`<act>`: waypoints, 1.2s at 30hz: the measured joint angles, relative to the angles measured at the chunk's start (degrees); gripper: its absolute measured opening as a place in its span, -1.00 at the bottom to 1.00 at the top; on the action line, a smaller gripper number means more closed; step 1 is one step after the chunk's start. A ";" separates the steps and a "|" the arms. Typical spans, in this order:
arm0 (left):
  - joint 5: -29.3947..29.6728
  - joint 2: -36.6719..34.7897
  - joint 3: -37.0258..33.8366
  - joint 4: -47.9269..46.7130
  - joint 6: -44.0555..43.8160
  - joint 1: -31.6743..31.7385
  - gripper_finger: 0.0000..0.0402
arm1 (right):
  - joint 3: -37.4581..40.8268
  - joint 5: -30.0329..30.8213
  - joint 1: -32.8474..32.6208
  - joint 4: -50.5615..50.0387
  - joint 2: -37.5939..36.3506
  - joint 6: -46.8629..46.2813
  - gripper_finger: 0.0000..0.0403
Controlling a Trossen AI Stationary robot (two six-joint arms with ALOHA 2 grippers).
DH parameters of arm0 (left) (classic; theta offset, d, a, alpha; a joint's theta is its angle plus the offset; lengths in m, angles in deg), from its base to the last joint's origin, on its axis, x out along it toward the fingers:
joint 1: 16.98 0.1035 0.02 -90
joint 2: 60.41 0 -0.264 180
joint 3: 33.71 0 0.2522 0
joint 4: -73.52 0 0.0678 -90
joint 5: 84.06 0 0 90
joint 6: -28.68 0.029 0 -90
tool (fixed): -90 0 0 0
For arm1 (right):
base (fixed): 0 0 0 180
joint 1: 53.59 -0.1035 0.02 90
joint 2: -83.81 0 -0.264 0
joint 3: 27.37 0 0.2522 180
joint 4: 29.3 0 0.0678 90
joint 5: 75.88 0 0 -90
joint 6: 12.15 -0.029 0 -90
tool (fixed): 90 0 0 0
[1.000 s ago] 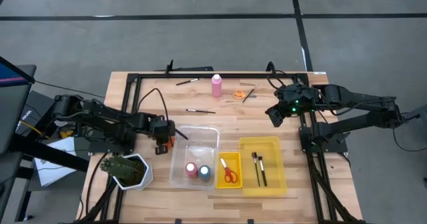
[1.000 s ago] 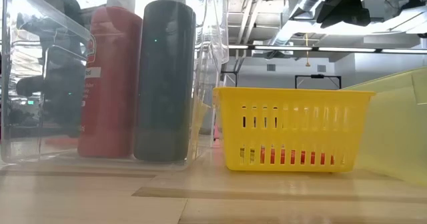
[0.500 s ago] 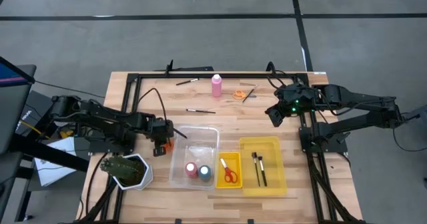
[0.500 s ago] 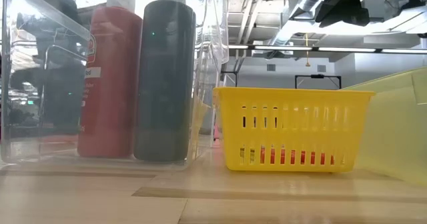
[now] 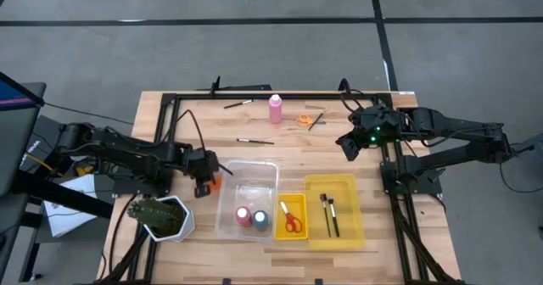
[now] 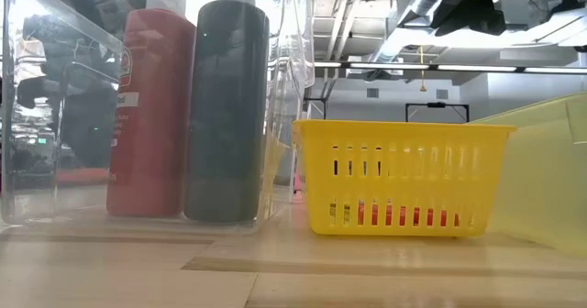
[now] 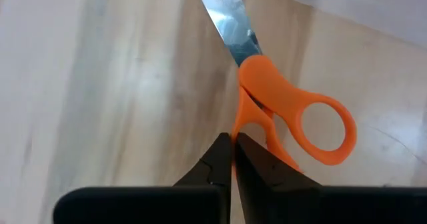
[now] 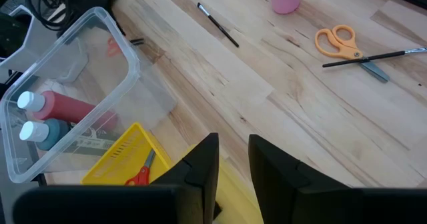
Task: Pick & Place Paint Supplies
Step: Put the orange scissors into the left yellow bin
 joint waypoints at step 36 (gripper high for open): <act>30.64 -10.34 13.92 12.25 -1.81 14.76 -1.00 | 0.09 0.31 2.03 6.13 1.03 1.28 -0.61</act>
